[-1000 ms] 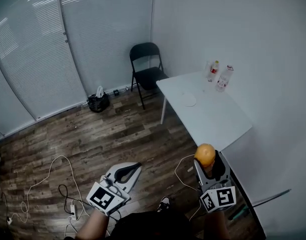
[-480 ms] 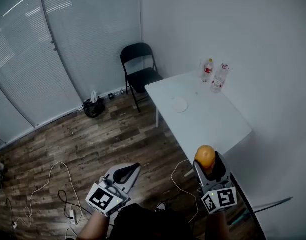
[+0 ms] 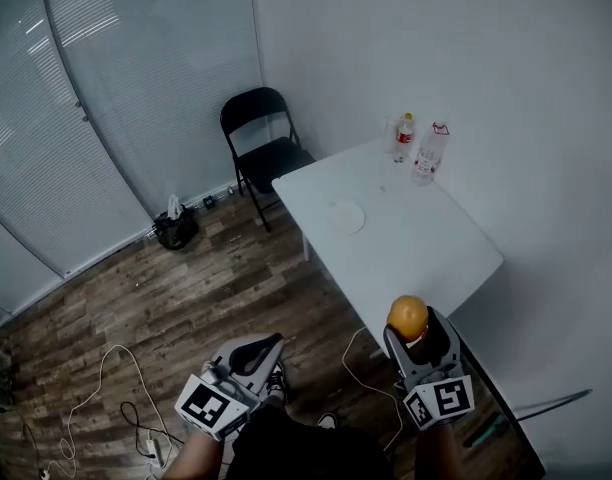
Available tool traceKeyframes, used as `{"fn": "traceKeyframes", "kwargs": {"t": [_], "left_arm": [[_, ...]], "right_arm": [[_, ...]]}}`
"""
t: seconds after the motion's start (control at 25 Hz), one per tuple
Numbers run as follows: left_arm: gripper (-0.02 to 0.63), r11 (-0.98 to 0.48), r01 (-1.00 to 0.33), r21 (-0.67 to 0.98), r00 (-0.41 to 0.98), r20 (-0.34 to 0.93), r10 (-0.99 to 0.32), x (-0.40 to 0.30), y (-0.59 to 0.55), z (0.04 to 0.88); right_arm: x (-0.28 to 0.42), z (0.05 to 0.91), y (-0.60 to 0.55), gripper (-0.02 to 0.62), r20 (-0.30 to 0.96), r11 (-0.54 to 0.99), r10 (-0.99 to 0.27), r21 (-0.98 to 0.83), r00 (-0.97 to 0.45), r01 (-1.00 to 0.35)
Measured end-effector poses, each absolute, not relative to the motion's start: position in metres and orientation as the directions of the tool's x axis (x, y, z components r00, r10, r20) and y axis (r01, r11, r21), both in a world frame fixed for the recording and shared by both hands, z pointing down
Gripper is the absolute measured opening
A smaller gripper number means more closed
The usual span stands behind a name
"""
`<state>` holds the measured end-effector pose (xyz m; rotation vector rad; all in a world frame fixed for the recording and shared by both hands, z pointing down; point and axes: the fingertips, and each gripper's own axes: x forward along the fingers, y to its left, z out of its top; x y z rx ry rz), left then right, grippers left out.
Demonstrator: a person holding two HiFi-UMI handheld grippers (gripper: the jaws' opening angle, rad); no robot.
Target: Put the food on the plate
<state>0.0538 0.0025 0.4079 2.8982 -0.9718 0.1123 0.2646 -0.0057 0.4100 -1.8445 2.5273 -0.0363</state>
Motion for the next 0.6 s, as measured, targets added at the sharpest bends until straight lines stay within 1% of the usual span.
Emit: {"fn": "traceKeyframes", "kwargs": {"t": [0.24,0.4,0.48,0.6], "left_arm": [[0.025,-0.831,-0.550,0.085,0.835,0.087,-0.544,0.049,-0.076,0.423],[0.023,-0.870,-0.490,0.053,0.871,0.023,-0.490,0.039,-0.134,0.414],[0.024,-0.870,-0.488,0.071,0.873,0.061,-0.485,0.026,-0.163,0.419],[0.025,-0.875,-0.476,0.091,0.879,0.071,-0.471,0.007,-0.206,0.424]], "right_arm": [[0.257,0.409,-0.072,0.336,0.026,0.240,-0.970,0.001,-0.240,-0.971],[0.231,0.397,-0.127,0.336,0.018,0.225,-0.974,0.036,-0.224,-0.974],[0.217,0.394,-0.156,0.336,0.020,0.212,-0.977,0.048,-0.211,-0.976],[0.198,0.394,-0.193,0.336,0.029,0.197,-0.980,0.054,-0.196,-0.979]]}}
